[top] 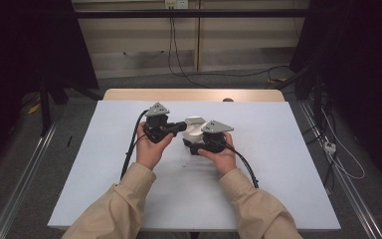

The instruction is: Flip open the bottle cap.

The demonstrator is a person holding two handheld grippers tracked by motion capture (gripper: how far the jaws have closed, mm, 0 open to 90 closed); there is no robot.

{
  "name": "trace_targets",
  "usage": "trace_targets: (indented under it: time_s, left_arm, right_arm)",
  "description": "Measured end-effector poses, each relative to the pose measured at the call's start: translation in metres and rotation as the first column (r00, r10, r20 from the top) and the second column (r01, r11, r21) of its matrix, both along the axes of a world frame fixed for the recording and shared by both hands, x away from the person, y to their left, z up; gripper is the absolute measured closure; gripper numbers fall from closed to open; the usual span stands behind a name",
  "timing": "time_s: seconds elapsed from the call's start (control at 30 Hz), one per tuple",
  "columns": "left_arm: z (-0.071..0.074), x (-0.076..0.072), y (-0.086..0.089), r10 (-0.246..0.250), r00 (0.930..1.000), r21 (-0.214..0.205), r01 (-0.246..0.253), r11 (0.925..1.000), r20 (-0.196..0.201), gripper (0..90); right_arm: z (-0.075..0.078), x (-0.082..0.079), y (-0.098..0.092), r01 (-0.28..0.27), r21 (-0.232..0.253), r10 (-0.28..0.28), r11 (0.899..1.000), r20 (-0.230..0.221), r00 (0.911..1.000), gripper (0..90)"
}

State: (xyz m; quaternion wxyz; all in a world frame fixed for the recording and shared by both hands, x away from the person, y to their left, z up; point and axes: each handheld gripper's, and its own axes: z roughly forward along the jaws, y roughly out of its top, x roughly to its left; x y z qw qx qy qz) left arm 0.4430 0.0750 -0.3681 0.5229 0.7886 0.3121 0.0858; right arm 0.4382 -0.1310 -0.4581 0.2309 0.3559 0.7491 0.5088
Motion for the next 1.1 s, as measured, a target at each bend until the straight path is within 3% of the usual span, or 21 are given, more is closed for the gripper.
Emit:
trace_targets:
  time_s: [1.1]
  left_arm:
    - [0.01,0.008,-0.012,0.003,0.9997,0.001,-0.003,1.0,0.025,90.0]
  right_arm:
    - [0.0,0.0,0.0,-0.001,0.002,0.001,1.0,-0.002,1.0,18.8]
